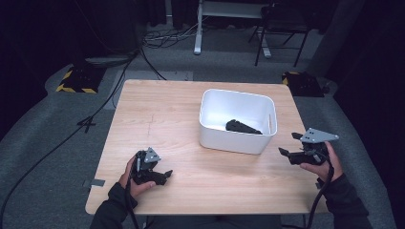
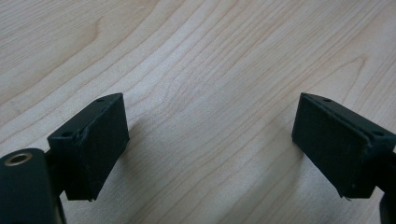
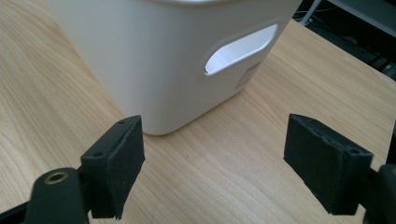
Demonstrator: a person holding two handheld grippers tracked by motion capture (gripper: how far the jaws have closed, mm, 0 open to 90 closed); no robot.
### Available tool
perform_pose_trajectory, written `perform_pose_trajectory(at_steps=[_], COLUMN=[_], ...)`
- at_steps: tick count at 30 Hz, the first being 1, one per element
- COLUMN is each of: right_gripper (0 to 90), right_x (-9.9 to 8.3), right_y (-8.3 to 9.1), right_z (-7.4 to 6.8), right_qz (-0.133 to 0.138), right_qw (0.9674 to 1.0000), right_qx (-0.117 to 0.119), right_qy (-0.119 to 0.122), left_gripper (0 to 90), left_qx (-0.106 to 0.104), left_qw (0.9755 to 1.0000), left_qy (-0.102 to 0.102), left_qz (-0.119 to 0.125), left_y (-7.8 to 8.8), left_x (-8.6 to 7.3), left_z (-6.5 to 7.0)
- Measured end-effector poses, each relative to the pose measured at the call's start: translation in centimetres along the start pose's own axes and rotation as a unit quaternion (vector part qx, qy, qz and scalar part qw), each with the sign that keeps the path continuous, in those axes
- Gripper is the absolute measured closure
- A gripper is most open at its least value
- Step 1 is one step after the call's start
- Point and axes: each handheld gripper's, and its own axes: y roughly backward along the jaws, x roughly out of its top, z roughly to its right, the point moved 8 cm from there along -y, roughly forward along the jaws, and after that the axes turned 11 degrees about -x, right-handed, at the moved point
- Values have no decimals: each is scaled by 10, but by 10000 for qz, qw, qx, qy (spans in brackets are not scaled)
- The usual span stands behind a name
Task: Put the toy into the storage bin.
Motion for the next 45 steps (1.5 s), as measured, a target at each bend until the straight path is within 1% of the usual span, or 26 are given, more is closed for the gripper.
perform_pose_trajectory(at_steps=[1,2,3,4,6,9,10,14,15,18,19,20,22,23,27,28,32,36,37,38,40,42,43,45], right_gripper=[206,206,207,207,208,208,208,208,208,208,208,208,208,208,208,208,208,208,208,208,208,208,208,208], right_x=[0,-4,-5,-7,-10,-14,-16,-23,-26,-32,-35,-37,-41,-43,-54,-57,-67,-73,-75,-81,-86,-91,-93,-97], right_y=[0,-1,-1,-2,-3,-4,-4,-5,-5,-6,-6,-6,-6,-6,-8,-8,-7,-6,-6,-6,-5,-4,-4,-3], right_z=[0,1,-1,-1,-4,-5,-4,-8,-8,-10,-9,-10,-10,-11,-12,-13,-13,-14,-13,-14,-13,-13,-13,-13], right_qz=[0,-32,-46,-76,-108,-164,-178,-251,-279,-346,-364,-398,-424,-435,-551,-583,-666,-718,-738,-784,-826,-850,-847,-844], right_qw=[10000,9999,9999,9999,9999,9998,9996,9996,9994,9993,9991,9991,9990,9990,9984,9982,9977,9974,9972,9969,9966,9963,9964,9963], right_qx=[0,-24,-4,3,5,-12,-7,-10,-17,5,-3,1,17,20,39,39,36,35,65,47,54,58,79,90], right_qy=[0,106,90,134,64,127,208,154,217,160,204,151,152,114,142,97,83,30,64,16,29,-63,-52,-151], left_gripper=[111,111,111,111,111,111,111,111,111,111,111,111,111,111,111,111,111,111,111,111,111,111,111,111], left_qx=[0,8,-2,-4,-5,-4,-5,-5,4,-5,-5,-5,-5,-5,-4,0,-5,3,-1,-5,-4,7,-5,-4], left_qw=[10000,10000,10000,10000,10000,10000,10000,10000,10000,10000,10000,10000,10000,10000,10000,10000,10000,10000,10000,10000,10000,10000,10000,10000], left_qy=[0,-20,-1,5,4,3,5,3,4,5,2,4,5,5,2,-1,4,-14,-1,3,3,5,4,3], left_qz=[0,7,0,1,0,-1,1,-1,8,0,-1,0,0,1,-1,2,0,6,0,0,0,16,0,0], left_y=[0,0,0,0,0,0,0,0,0,0,0,0,0,0,0,0,0,0,0,0,0,0,0,0], left_x=[0,0,0,0,0,0,0,0,0,0,0,0,0,0,0,0,0,0,0,0,0,0,0,0], left_z=[0,0,0,0,0,0,0,0,0,0,0,0,0,0,0,0,0,0,0,0,0,0,0,0])
